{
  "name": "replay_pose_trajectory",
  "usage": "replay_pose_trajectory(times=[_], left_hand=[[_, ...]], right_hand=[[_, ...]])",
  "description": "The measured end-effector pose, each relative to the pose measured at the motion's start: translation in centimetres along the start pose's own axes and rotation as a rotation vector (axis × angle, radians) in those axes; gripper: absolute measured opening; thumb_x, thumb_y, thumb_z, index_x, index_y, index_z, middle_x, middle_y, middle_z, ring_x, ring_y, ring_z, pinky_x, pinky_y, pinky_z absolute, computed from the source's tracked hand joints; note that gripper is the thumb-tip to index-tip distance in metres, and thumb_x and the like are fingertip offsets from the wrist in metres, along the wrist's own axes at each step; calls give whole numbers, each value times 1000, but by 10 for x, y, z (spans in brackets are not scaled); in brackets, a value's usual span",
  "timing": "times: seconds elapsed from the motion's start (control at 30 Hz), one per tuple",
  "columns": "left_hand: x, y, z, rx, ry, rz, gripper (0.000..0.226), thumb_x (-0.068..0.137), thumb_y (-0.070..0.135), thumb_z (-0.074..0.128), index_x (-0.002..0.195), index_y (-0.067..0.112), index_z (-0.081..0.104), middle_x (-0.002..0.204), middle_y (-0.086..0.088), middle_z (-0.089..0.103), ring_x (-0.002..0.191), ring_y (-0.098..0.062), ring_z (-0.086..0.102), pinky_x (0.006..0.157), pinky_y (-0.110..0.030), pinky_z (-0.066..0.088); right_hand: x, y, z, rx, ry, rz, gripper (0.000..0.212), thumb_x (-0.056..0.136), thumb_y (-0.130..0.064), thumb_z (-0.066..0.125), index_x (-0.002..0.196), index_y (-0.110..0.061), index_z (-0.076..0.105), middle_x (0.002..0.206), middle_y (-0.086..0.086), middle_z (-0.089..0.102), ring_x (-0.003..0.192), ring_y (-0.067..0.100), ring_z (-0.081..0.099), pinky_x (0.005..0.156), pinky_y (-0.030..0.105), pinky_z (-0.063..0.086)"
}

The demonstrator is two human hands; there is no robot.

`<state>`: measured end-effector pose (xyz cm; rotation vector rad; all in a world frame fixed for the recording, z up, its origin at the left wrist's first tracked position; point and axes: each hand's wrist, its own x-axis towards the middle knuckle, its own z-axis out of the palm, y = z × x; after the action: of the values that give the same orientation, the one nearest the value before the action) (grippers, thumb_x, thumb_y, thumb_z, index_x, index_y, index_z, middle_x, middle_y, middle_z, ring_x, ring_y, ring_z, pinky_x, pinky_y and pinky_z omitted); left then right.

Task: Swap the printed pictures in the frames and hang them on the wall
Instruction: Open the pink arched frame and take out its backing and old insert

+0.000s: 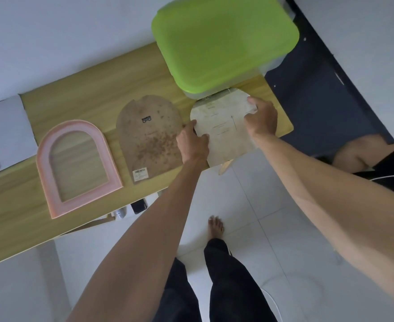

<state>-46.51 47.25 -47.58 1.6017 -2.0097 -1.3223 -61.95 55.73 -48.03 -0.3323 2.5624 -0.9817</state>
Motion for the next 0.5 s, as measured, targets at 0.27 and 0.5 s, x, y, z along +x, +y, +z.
replay_pose_trajectory(times=[0.27,0.5], left_hand=[[-2,12,6,364,-37,77,23,85,-8,54,104,2,62,123,-12,44,104,-29,48,77,-29,40],[2,7,-3,345,-63,166,27,93,12,62,119,3,62,128,-11,44,111,-29,50,82,-32,43]], right_hand=[[-4,-4,4,-308,6,-21,50,89,-8,57,134,-29,62,136,5,47,128,31,38,99,44,38],[-11,-19,8,-419,52,-21,41,88,-10,61,126,-26,64,134,7,47,125,32,39,96,44,40]])
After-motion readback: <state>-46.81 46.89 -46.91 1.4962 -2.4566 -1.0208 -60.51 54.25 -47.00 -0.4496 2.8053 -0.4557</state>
